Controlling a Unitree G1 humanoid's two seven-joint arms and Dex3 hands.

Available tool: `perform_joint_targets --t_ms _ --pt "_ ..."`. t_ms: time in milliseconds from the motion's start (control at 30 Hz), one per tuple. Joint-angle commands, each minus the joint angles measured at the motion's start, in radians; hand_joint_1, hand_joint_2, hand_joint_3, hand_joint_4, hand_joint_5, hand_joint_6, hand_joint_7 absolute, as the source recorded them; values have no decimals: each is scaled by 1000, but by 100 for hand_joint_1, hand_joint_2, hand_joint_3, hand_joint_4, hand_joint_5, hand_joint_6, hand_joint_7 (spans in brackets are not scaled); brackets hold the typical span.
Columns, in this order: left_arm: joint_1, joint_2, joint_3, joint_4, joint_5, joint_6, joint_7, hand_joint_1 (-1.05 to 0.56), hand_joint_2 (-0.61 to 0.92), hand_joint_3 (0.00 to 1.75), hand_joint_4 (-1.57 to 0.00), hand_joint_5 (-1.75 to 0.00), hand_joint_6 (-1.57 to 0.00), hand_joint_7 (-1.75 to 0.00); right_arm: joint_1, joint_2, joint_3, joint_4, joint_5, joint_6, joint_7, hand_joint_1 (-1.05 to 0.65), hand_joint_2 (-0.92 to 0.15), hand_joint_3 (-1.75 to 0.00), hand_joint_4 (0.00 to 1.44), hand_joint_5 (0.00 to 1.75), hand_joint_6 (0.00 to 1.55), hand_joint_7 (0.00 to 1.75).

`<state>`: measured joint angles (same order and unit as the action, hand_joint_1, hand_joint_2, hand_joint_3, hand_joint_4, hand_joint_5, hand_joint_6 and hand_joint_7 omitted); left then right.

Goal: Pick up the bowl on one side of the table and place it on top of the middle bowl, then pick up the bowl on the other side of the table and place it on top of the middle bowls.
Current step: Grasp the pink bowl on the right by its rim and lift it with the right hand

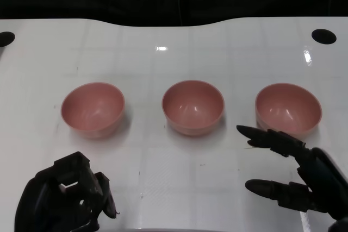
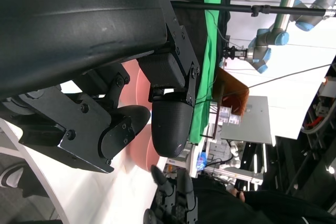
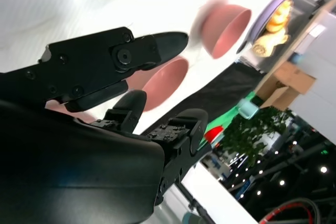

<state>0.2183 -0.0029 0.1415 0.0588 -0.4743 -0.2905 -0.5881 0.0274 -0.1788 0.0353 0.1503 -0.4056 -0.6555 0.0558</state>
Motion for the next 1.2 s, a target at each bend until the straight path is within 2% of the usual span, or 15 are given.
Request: perform_joint_targets --t_ms 33,167,400,500,600,733,1000,1200 --pt "8 3 5 -11 0 -11 8 -3 57 104 -94 -159 -91 -143 2 -35 -17 -74 -53 65 -36 -66 -92 -3 20 55 29 5" --pt "10 8 8 -16 -7 -5 6 -3 59 103 -93 -160 -90 -143 -10 -49 -16 -132 -84 146 -45 -66 -89 -1 17 51 28 4" --pt "3 18 12 -11 -21 8 -2 -4 56 102 -96 -158 -93 -141 -44 -83 -3 -190 -292 334 -134 -71 -88 -1 11 48 25 1" --pt "5 19 11 -16 -17 13 4 -1 52 113 -97 -155 -93 -140 -64 -93 14 -178 -348 374 -179 -72 -88 0 11 50 26 2" --pt "6 17 11 -20 -16 18 8 -1 51 116 -97 -155 -93 -140 -77 -108 31 -166 -379 399 -202 -72 -89 0 7 55 26 1" --pt "5 12 10 -14 -11 8 7 -3 53 113 -96 -157 -93 -141 -138 -128 69 -121 -456 508 -186 -69 -90 0 2 61 26 1" --pt "7 7 8 -18 -12 17 16 -3 54 110 -96 -157 -93 -142 -197 -144 135 -62 -486 601 -184 -64 -89 0 3 64 29 2" --pt "9 6 4 -25 -9 24 30 -5 56 107 -96 -157 -93 -142 -299 -139 220 103 -534 664 -209 -58 -87 0 11 56 32 2"
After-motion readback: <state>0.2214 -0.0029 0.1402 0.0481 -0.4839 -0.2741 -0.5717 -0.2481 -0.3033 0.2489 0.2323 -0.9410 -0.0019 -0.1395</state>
